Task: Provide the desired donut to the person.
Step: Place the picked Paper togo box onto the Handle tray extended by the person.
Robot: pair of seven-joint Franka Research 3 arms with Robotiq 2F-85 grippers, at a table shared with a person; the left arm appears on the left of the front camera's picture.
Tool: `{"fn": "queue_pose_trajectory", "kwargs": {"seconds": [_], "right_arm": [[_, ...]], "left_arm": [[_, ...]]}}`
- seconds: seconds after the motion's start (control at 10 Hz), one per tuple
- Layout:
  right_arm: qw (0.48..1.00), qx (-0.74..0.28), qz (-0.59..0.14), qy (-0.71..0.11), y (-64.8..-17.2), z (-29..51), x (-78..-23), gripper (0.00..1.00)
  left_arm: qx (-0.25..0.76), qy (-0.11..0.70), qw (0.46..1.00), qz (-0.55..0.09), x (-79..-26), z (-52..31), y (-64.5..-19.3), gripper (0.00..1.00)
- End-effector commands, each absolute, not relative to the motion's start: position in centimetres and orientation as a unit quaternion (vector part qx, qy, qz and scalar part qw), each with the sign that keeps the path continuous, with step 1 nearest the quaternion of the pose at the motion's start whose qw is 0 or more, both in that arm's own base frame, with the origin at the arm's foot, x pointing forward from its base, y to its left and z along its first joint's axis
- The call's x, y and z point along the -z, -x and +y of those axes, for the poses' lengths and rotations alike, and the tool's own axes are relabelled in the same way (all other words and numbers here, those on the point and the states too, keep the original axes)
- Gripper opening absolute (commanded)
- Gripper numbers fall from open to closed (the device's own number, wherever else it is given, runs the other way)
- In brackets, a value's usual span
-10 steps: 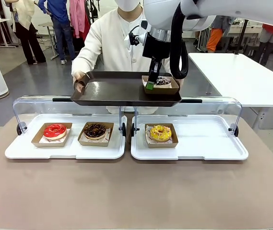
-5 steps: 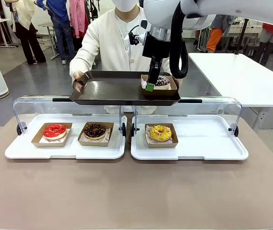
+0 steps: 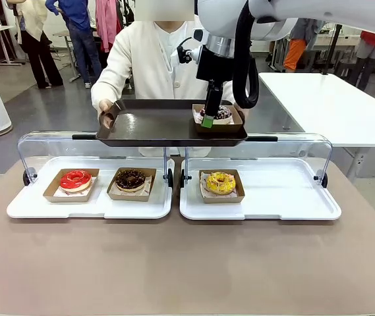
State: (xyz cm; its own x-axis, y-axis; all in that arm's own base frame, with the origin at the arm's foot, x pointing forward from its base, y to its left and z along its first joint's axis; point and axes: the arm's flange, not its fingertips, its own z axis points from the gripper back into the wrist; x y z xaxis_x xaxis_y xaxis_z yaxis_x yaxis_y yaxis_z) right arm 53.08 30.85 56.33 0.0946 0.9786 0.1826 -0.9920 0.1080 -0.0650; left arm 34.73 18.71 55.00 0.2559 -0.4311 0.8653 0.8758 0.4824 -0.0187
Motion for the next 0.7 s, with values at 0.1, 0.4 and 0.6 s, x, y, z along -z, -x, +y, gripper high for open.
{"fn": "queue_pose_trajectory", "kwargs": {"seconds": [0.1, 0.4, 0.6], "right_arm": [[0.724, -0.685, -0.063, -0.054, -49.6, 27.8, -57.7, 1.0], [0.724, -0.682, -0.098, -0.034, -45.5, 20.6, -59.0, 1.0], [0.732, -0.672, -0.103, -0.041, -44.4, 15.0, -58.1, 1.0]], "left_arm": [[0.436, 0.261, 0.748, -0.428, -55.1, 18.7, -34.9, 1.0], [0.436, 0.261, 0.748, -0.428, -55.1, 18.7, -34.9, 1.0], [0.436, 0.261, 0.748, -0.428, -55.1, 18.7, -34.9, 1.0]]}}
